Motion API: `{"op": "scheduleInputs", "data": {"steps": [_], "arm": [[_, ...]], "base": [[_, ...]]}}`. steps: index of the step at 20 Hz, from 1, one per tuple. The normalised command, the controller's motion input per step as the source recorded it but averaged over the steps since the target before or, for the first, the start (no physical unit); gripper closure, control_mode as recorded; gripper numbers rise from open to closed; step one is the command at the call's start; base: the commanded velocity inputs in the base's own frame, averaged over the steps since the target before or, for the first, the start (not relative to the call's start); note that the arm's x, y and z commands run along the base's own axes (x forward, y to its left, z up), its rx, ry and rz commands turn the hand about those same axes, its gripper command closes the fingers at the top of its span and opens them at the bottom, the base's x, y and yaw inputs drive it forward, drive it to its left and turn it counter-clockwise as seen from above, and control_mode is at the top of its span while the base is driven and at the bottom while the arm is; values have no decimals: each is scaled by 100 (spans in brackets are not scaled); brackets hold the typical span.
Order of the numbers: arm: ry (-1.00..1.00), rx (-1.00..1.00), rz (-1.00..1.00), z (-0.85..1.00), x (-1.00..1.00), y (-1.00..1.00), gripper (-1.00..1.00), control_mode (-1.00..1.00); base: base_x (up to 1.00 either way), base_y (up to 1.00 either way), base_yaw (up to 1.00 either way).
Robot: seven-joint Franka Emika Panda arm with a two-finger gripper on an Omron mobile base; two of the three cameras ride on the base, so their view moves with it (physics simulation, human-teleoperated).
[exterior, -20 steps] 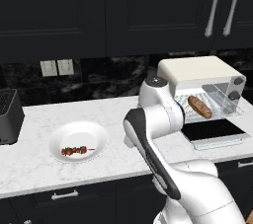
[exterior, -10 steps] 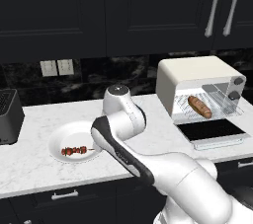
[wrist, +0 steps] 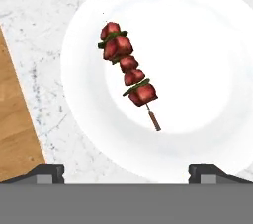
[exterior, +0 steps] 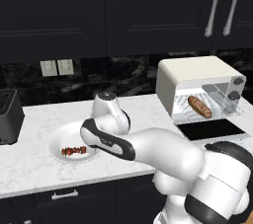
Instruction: Pick up the kebab skewer and baguette bread, and place them inside the toaster oven. Close the toaster oven door and start by setting the timer.
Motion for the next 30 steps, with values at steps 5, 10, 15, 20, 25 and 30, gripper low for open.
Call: {"op": "scheduleInputs", "data": {"steps": [5,10,15,20,25,30], "arm": [[5,0,21,-30,40,40,-100,-100],[4,-5,3,-24,36,31,-100,-100],[3,-11,0,-29,18,19,-100,-100],[1,-8,0,-24,13,26,-100,-100],[0,-4,0,-25,17,12,-100,-100],[1,-3,0,-21,2,0,-100,-100]], "base": [[0,0,0],[0,0,0],[0,0,0],[0,0,0],[0,0,0],[0,0,0]]}}
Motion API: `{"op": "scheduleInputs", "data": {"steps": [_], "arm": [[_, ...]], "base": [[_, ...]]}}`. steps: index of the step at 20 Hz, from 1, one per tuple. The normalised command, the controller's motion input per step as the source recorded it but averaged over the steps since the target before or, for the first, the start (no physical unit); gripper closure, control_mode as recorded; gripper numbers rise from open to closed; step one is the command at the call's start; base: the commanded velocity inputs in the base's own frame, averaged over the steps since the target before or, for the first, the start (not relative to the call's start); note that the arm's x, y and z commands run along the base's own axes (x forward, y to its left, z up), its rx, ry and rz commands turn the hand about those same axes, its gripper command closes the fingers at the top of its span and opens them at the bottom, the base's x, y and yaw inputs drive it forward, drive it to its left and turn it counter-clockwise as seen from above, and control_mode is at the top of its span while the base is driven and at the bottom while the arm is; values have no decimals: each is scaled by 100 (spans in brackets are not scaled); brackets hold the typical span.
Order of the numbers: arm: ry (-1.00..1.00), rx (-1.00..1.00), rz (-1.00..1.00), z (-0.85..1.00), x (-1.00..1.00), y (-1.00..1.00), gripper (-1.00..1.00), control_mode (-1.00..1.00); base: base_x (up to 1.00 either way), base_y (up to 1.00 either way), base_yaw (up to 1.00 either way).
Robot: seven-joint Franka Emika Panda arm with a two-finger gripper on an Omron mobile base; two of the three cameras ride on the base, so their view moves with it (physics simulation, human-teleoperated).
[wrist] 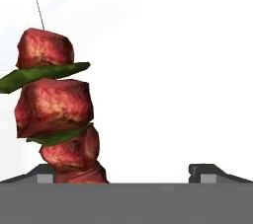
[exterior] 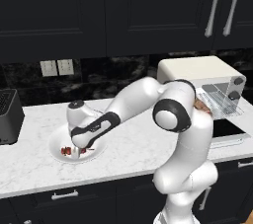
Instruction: Pick up the kebab skewer and baguette bread, and place them inside the toaster oven. Close the toaster oven door and start by setting the timer.
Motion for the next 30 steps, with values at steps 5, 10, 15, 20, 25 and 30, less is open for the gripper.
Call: {"op": "scheduleInputs", "data": {"steps": [5,10,15,20,25,30], "arm": [[2,-1,0,-14,0,0,-100,-100],[5,0,0,-21,0,0,100,-100],[11,0,0,-13,-15,-27,100,-100],[2,2,0,0,-34,-56,100,-100],[0,1,0,50,-32,-54,100,-100],[-3,0,-2,98,-34,-87,100,-100]], "base": [[0,0,0],[0,0,0],[0,0,0],[0,0,0],[0,0,0],[0,0,0]]}}
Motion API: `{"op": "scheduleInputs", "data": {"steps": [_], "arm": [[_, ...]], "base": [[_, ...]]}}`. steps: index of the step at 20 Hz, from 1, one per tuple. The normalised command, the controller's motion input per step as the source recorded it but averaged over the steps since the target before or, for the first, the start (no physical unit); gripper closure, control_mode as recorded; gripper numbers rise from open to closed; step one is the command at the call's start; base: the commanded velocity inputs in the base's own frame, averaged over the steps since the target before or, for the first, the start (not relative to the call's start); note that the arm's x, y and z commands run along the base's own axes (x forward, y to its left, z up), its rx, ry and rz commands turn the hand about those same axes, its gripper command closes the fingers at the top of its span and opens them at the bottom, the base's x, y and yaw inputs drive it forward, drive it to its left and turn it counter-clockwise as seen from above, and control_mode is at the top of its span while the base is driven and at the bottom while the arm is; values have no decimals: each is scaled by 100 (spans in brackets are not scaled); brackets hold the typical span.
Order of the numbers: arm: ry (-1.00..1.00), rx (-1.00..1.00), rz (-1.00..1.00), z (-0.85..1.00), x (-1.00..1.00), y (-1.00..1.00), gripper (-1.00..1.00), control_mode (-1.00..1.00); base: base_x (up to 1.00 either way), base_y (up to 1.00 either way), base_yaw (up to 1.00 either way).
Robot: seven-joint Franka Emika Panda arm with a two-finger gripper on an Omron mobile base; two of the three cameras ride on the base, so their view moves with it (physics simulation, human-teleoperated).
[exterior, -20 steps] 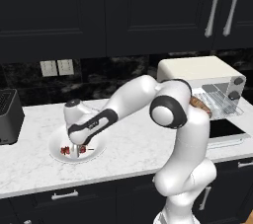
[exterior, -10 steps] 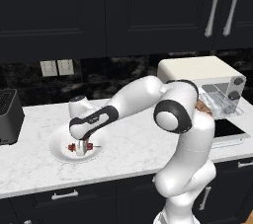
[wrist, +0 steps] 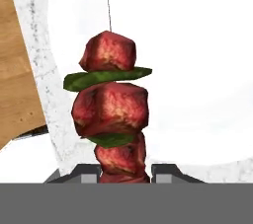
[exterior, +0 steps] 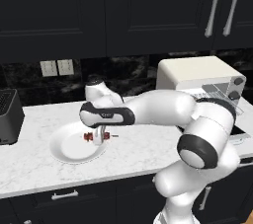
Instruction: Pick up the kebab skewer and baguette bread, and place them inside the toaster oven. Close the toaster oven door and start by setting the timer.
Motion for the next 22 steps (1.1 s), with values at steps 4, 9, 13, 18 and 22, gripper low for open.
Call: {"op": "scheduleInputs", "data": {"steps": [4,9,13,18,22], "arm": [[-2,0,-17,67,-31,-100,100,-100],[-2,0,-21,37,-10,-100,100,-100],[-4,0,-25,31,0,-100,100,-100],[0,0,-27,32,0,-100,100,-100],[0,0,-25,17,0,-100,100,-100]], "base": [[0,0,0],[0,0,0],[0,0,0],[0,0,0],[0,0,0]]}}
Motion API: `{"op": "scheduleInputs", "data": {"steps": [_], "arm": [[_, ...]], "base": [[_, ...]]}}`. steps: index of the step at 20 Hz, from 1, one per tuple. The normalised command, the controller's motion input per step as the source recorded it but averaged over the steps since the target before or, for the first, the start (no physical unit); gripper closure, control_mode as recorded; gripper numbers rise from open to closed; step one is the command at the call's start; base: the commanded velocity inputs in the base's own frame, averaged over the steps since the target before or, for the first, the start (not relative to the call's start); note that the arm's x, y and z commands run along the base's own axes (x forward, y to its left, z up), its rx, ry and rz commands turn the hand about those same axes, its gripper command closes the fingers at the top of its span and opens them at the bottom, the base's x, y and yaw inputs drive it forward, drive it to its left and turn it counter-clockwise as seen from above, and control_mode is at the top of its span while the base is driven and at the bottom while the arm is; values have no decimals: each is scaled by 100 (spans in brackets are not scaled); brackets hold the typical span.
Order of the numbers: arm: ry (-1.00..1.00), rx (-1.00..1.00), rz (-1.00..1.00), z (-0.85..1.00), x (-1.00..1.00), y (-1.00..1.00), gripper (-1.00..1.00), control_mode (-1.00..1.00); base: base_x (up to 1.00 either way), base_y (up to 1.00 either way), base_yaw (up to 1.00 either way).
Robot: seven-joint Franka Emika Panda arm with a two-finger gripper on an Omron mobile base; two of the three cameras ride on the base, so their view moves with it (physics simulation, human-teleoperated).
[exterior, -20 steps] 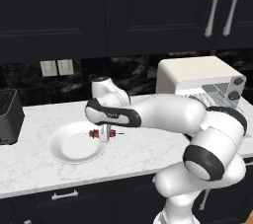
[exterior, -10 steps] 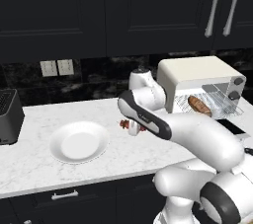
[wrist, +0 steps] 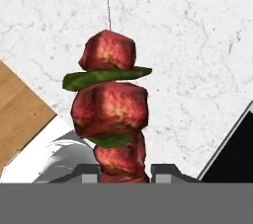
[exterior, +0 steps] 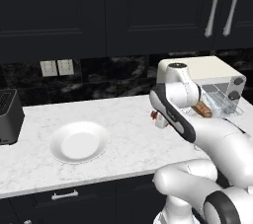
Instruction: Pick up the kebab skewer and baguette bread, and place them inside the toaster oven. Close the toaster oven door and start by setting the timer.
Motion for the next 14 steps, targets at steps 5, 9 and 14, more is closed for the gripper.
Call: {"op": "scheduleInputs", "data": {"steps": [5,9,14], "arm": [[1,2,-27,16,0,-99,100,-100],[4,9,-34,18,5,-91,100,-100],[0,2,-25,28,17,-99,100,-100]], "base": [[0,0,0],[0,0,0],[0,0,0]]}}
